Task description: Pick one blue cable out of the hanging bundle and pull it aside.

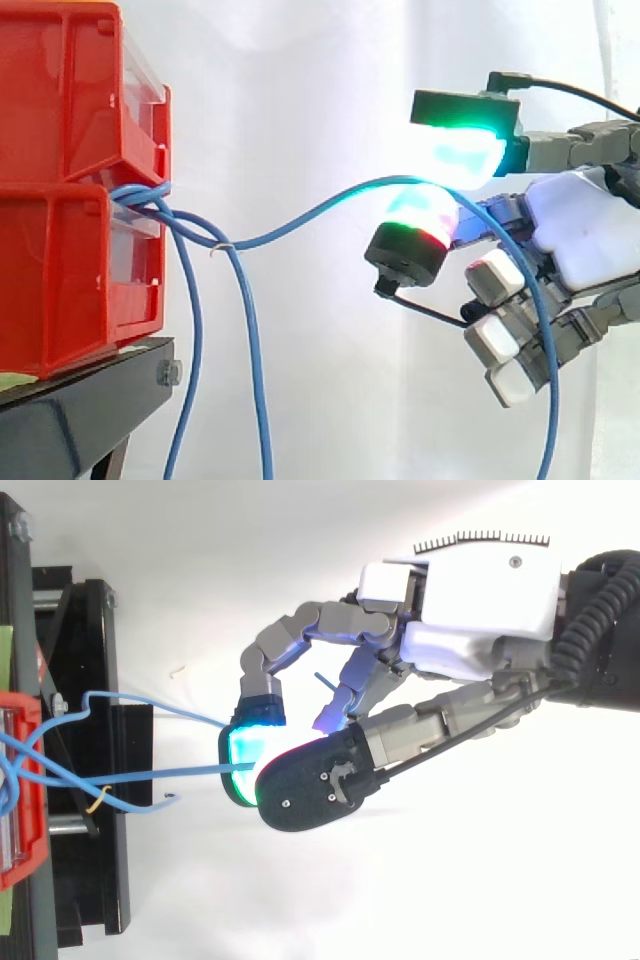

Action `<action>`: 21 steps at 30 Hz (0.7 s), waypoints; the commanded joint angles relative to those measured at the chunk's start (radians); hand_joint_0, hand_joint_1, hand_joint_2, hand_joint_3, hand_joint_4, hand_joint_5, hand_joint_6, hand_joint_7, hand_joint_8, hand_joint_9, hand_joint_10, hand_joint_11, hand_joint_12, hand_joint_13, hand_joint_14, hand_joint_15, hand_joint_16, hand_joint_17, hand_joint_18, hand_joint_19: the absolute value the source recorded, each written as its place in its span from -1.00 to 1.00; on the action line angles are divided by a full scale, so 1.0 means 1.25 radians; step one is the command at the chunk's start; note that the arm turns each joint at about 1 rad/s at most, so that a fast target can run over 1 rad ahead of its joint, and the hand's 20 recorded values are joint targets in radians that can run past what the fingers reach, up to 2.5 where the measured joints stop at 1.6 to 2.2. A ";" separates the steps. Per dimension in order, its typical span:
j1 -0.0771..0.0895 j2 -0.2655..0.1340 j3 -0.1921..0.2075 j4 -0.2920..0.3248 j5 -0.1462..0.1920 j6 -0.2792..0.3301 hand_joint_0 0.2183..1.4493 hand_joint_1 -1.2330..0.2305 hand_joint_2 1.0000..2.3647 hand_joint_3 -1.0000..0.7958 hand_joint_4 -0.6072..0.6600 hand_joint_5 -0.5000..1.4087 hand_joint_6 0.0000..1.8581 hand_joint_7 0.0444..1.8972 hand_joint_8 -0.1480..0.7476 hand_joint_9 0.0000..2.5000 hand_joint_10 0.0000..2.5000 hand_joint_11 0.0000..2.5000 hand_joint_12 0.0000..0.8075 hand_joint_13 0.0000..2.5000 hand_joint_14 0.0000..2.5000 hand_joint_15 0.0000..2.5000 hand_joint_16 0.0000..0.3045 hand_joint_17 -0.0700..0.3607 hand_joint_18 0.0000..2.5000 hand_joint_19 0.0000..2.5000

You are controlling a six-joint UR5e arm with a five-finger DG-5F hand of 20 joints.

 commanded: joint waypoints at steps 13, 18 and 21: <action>0.000 0.000 0.000 0.000 0.000 0.000 -0.42 -0.39 -0.96 0.11 -0.40 -0.50 -0.06 0.11 -0.05 -0.06 -0.99 -0.65 -0.11 -0.27 -0.99 -0.64 -0.59 -0.03 -0.37 -0.74; 0.000 0.000 0.000 0.000 0.000 0.000 -0.42 -0.40 -0.96 0.11 -0.40 -0.50 -0.06 0.10 -0.05 -0.05 -0.99 -0.65 -0.11 -0.27 -0.99 -0.64 -0.59 -0.03 -0.37 -0.75; 0.000 0.000 -0.001 0.000 0.000 0.000 -0.42 -0.40 -0.96 0.11 -0.40 -0.50 -0.06 0.10 -0.05 -0.05 -0.99 -0.65 -0.11 -0.27 -0.99 -0.64 -0.59 -0.03 -0.37 -0.75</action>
